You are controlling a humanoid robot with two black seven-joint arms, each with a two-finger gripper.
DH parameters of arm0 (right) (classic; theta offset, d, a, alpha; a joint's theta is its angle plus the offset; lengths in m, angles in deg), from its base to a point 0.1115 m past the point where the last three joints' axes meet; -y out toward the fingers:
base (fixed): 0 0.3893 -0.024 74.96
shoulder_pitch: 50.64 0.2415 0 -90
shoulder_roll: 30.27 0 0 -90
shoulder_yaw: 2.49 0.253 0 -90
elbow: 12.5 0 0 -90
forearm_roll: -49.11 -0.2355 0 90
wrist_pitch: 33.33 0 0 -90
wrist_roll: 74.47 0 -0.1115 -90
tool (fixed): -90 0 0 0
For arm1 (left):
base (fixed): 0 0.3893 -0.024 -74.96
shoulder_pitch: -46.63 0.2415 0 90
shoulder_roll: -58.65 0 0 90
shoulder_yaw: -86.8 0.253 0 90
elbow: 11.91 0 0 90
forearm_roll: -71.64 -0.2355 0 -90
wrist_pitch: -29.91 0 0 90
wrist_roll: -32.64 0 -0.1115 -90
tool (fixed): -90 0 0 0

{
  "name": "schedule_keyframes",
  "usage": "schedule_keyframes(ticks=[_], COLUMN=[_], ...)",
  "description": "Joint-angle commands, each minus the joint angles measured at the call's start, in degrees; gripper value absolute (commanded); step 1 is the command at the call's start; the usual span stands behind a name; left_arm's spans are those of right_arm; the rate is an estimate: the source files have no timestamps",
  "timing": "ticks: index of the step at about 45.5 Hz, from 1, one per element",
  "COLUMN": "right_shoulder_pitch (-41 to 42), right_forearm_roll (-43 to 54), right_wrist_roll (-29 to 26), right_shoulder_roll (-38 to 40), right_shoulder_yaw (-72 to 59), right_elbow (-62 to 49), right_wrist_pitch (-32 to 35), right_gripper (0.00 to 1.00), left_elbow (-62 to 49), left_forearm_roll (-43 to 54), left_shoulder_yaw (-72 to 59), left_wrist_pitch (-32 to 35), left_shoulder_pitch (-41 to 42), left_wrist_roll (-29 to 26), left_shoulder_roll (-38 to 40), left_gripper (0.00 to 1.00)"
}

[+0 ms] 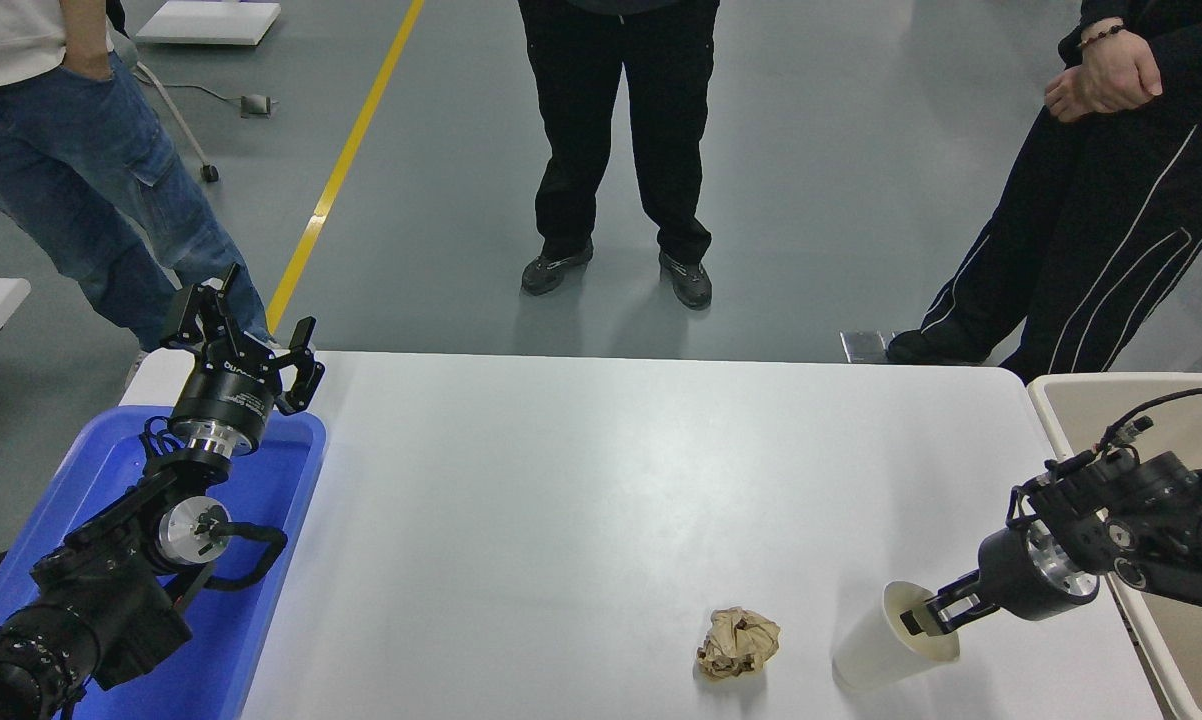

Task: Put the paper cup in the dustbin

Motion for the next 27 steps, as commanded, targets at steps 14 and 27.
schedule_keyframes(ticks=[14,27], right_shoulder_pitch=[0.4,4.2], right_forearm_roll=[-0.4,-3.0], right_wrist_roll=[0.2,5.3], right_shoulder_roll=[0.5,3.9], right_shoulder_yaw=[0.1,1.8], right_elbow=[0.0,1.0], right_wrist_pitch=[-0.1,0.0], right_gripper=[0.00,0.00], left_elbow=[0.0,0.0], left_forearm_roll=[0.0,0.0], left_shoulder_yaw=[0.0,0.0], left_wrist_pitch=[0.0,0.0], left_shoulder_pitch=[0.0,0.0], left_wrist_roll=[0.0,0.0], left_shoulder_roll=[0.0,0.0], left_gripper=[1.00,1.00])
